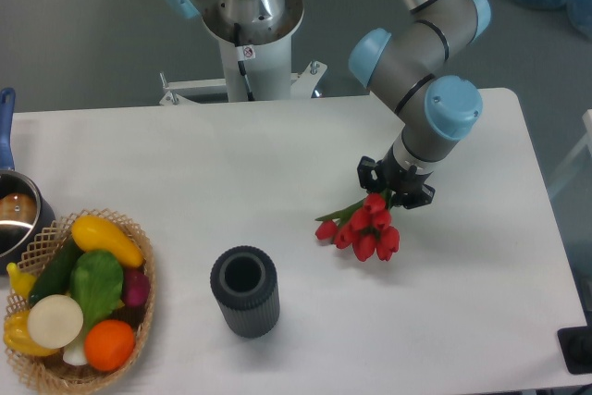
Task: Place the flowers on the table
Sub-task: 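Lower the held tulips toward the table surface beside the black vase, then lay the tulips flat on the table and open the gripper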
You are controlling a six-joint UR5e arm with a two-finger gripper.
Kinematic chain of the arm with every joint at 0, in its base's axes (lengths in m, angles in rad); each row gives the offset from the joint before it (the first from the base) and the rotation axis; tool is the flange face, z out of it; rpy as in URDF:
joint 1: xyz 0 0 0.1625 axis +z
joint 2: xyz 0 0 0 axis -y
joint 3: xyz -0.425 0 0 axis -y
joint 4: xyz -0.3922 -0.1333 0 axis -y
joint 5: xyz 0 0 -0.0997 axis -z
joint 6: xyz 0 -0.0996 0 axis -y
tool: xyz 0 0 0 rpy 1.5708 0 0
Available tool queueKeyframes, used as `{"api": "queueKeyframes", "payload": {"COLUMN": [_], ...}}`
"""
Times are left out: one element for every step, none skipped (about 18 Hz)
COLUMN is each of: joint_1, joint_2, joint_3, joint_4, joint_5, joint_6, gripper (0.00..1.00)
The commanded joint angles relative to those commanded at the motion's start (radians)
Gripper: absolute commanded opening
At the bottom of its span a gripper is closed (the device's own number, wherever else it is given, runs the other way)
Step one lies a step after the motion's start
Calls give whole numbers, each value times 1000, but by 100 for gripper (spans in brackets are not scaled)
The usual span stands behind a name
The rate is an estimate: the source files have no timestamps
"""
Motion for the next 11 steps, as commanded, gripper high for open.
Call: {"api": "queueKeyframes", "payload": {"joint_1": [0,0,-2,0,0,0,0,-2,-2,-2,-2], "joint_2": [0,-2,-2,-2,-2,-3,-5,-6,-6,-6,-6], "joint_3": [0,0,2,2,2,2,2,2,2,2,2], "joint_4": [0,0,2,8,15,18,21,28,32,32,34], "joint_5": [0,0,0,0,0,0,0,0,0,0,0], "joint_6": [0,2,2,0,0,0,-2,-3,-2,-2,-2], "gripper": [42,44,45,46,48,52,53,53,56,60,60]}}
